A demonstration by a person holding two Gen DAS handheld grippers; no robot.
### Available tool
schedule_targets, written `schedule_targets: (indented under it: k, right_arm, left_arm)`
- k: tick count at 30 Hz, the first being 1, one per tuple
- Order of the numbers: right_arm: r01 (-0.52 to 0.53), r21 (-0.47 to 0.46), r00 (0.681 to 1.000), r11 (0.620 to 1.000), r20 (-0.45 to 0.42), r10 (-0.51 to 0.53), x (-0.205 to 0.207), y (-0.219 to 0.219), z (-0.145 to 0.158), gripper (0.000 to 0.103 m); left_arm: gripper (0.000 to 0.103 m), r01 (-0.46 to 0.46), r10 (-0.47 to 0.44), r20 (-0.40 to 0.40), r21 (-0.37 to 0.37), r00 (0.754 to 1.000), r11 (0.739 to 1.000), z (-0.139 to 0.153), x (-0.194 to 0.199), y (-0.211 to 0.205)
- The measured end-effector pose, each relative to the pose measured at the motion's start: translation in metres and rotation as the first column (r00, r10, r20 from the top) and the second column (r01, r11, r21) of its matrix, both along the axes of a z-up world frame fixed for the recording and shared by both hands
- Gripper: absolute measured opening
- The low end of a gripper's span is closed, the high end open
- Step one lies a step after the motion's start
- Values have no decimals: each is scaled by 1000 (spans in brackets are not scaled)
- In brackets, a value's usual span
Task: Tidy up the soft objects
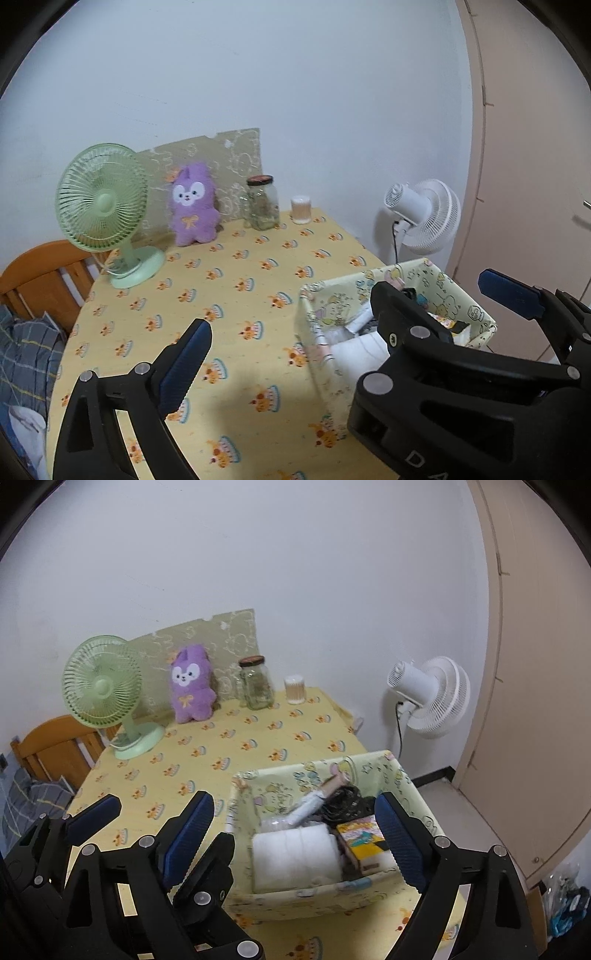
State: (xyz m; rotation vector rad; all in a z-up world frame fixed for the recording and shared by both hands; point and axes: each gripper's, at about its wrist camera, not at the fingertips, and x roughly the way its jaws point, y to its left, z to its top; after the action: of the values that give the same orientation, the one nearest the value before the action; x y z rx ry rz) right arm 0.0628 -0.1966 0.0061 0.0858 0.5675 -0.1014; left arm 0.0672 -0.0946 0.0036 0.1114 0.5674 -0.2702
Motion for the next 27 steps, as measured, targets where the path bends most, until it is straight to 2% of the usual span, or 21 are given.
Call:
schedule_targets:
  k: [12, 20, 27]
  right_arm:
    - [-106, -23, 992, 994, 68, 107, -15, 52, 25, 93]
    - [-157, -17, 980, 987, 119, 158, -26, 79, 41, 94]
    - [-166, -27, 973, 986, 156, 168, -41, 94, 49, 94]
  left_arm:
    - [101, -121, 123, 59, -29, 991, 992, 22, -21, 58]
    - [103, -213, 218, 101, -56, 971, 975, 37, -38, 102]
    - [103, -259, 267, 132, -76, 955, 963, 43, -52, 129]
